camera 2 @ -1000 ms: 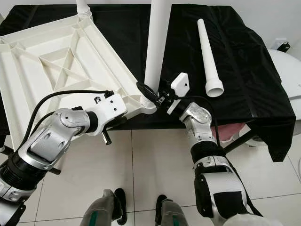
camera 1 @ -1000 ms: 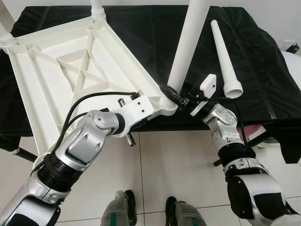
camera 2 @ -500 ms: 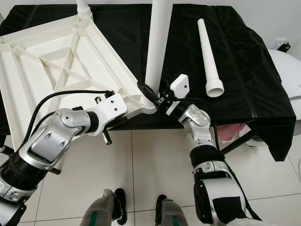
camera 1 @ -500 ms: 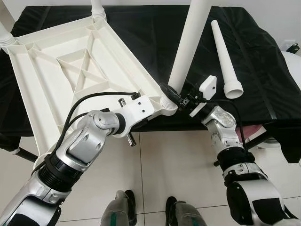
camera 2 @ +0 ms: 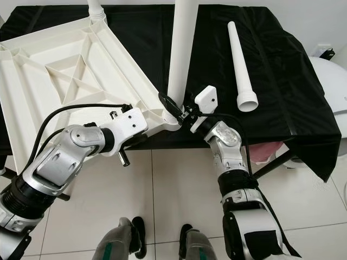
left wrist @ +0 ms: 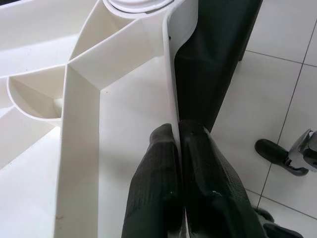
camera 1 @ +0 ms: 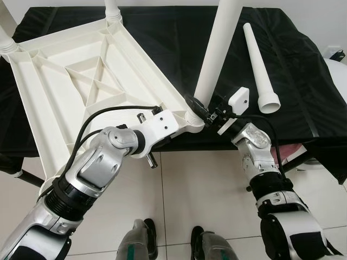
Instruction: Building children table
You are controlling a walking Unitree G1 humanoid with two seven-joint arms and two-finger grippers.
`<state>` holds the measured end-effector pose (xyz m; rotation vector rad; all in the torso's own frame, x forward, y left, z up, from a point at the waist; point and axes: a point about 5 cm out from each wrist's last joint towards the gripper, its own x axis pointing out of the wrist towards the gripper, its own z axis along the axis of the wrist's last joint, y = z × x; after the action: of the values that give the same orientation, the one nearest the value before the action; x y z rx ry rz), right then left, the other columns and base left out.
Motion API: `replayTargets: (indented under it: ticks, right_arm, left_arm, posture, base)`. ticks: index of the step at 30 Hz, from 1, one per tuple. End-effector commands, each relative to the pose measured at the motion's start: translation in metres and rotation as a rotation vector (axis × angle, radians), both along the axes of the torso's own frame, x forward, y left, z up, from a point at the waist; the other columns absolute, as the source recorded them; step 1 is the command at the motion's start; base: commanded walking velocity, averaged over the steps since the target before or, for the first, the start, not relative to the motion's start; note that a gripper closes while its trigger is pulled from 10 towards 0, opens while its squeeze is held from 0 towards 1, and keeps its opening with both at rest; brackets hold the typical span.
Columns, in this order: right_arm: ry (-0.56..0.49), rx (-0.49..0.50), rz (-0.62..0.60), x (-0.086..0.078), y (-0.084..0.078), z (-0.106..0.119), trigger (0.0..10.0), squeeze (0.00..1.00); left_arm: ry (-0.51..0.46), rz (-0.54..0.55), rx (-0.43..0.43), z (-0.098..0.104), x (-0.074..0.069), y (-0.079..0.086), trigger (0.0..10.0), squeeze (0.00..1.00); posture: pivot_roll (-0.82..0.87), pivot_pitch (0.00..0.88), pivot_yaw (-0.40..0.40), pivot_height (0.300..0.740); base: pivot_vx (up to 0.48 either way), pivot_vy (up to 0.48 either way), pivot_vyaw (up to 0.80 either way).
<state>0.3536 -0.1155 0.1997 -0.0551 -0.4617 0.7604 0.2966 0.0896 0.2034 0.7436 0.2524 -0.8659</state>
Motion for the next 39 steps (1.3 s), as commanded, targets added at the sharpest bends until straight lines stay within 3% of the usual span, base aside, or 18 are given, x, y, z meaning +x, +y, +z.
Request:
replayTargets:
  ticks: [1, 39]
  right_arm:
    - [0.113, -0.013, -0.096, 0.0, -0.015, -0.023, 10.0, 0.0]
    - [0.12, 0.056, -0.292, -0.012, -0.005, -0.027, 10.0, 0.0]
  left_arm:
    - [-0.111, -0.041, -0.018, 0.021, -0.003, -0.006, 10.0, 0.0]
    - [-0.112, -0.049, -0.023, 0.021, -0.004, -0.008, 10.0, 0.0]
  posture:
    - [-0.02, 0.194, -0.012, 0.74]
    - [-0.03, 0.185, -0.016, 0.74]
  base:
    - [0.0, 0.0, 0.0]
    - [0.0, 0.0, 0.0]
